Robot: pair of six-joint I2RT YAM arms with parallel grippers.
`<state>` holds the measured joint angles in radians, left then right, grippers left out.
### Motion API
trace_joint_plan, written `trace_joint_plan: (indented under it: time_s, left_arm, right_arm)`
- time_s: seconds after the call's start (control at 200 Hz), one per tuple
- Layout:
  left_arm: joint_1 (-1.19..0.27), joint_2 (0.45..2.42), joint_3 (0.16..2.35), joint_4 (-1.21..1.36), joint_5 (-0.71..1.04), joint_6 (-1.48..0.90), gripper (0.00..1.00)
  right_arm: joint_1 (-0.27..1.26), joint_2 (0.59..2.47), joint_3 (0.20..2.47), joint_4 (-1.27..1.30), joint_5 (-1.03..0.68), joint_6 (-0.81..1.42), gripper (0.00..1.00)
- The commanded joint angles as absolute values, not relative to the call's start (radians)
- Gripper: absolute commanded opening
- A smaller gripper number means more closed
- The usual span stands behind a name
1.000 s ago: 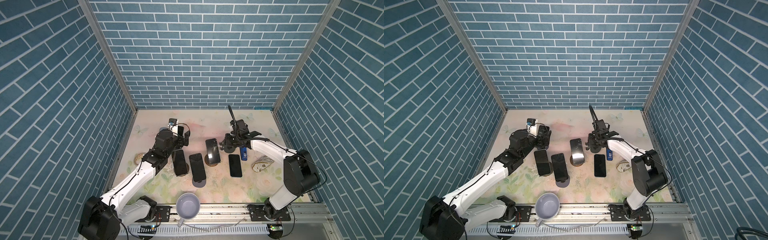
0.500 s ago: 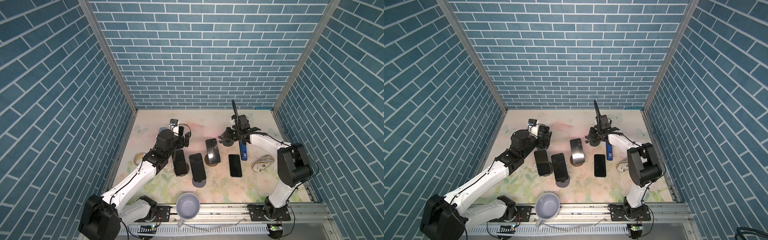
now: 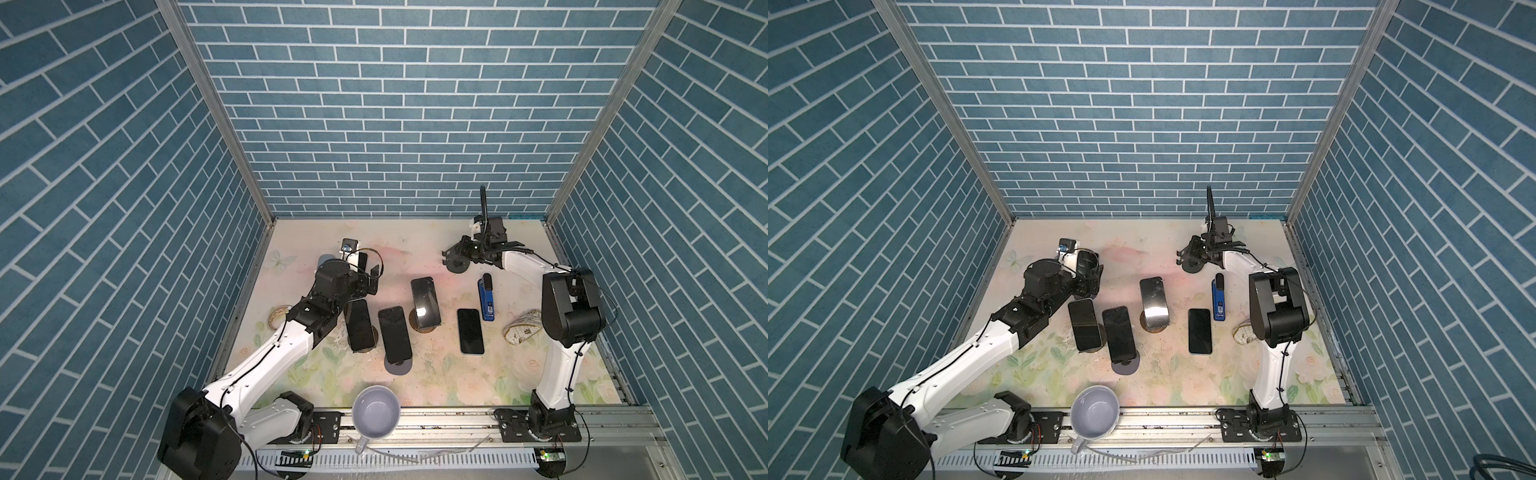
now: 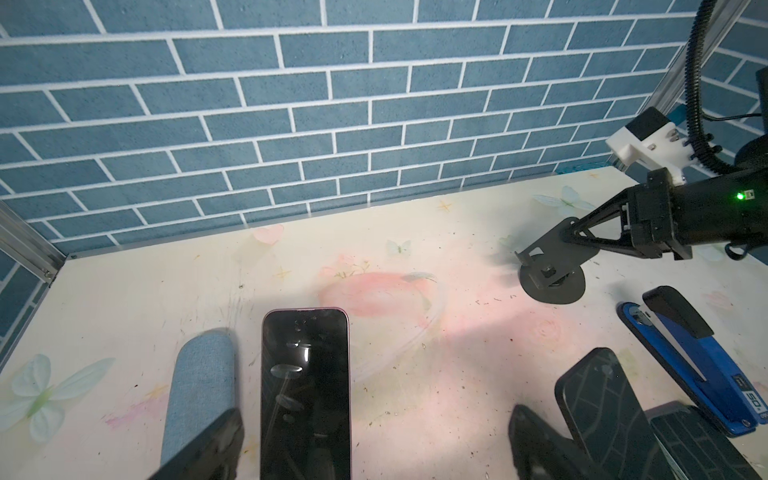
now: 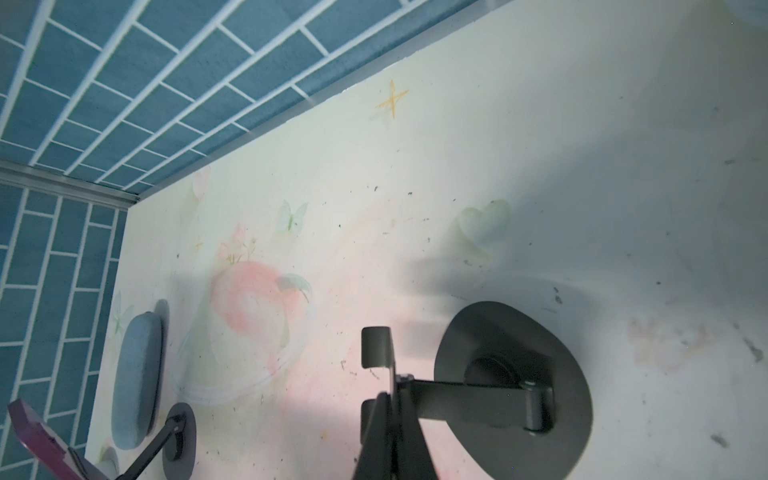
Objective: Remove the phone from the phone stand
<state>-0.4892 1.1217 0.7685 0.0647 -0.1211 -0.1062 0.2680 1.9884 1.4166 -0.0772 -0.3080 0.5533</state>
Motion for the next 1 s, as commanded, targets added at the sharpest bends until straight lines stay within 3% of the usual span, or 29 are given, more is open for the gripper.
trace_joint_plan:
  time_s: [0.0, 0.405, 0.71, 0.88, 0.99]
  left_arm:
    - [-0.498, 1.112, 0.789, 0.053, -0.138, -0.094, 1.00]
    - [-0.499, 1.099, 0.784, 0.040, -0.148, -0.091, 1.00]
    - [-0.499, 1.095, 0.779, 0.035, -0.150, -0.084, 1.00]
    - [-0.501, 1.101, 0.778, 0.040, -0.147, -0.080, 1.00]
    - [-0.502, 1.104, 0.775, 0.046, -0.148, -0.079, 1.00]
  right_arm:
    - [0.247, 2.036, 1.429, -0.083, -0.321, 0.572, 0.00]
    - [0.198, 2.045, 1.334, 0.018, -0.386, 0.606, 0.38]
    - [0.195, 1.938, 1.287, -0.047, -0.297, 0.562, 0.72]
    - [0.196, 1.842, 1.236, -0.085, -0.224, 0.527, 0.82]
    - [0.201, 1.786, 1.209, -0.107, -0.196, 0.504, 0.83]
